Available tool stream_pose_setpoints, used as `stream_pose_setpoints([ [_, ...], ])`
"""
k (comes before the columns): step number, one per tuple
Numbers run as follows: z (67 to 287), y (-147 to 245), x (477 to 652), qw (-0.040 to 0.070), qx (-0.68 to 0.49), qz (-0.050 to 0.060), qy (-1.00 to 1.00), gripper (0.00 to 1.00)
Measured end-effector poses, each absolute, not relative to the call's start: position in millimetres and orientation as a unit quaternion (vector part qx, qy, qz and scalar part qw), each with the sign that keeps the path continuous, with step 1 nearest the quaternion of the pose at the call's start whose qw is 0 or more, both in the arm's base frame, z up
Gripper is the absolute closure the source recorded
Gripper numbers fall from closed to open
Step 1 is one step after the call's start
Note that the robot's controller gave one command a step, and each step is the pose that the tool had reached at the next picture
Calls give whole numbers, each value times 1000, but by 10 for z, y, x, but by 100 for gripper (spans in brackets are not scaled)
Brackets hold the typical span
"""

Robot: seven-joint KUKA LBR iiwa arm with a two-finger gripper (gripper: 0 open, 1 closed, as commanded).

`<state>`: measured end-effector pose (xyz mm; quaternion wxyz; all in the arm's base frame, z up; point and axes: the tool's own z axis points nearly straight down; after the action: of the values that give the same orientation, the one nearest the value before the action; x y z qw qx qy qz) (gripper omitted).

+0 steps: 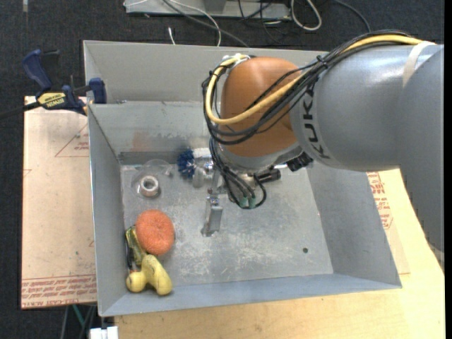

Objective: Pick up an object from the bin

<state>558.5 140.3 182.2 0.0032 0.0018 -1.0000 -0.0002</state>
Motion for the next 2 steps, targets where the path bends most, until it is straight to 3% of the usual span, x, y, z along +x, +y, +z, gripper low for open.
stream_pose_setpoints([
  [1, 1859, 1395, 5605, 0, 0, -1, -1000, 0],
  [2, 800, 2119, 5295, -2, 133, -1, -991, 0],
])
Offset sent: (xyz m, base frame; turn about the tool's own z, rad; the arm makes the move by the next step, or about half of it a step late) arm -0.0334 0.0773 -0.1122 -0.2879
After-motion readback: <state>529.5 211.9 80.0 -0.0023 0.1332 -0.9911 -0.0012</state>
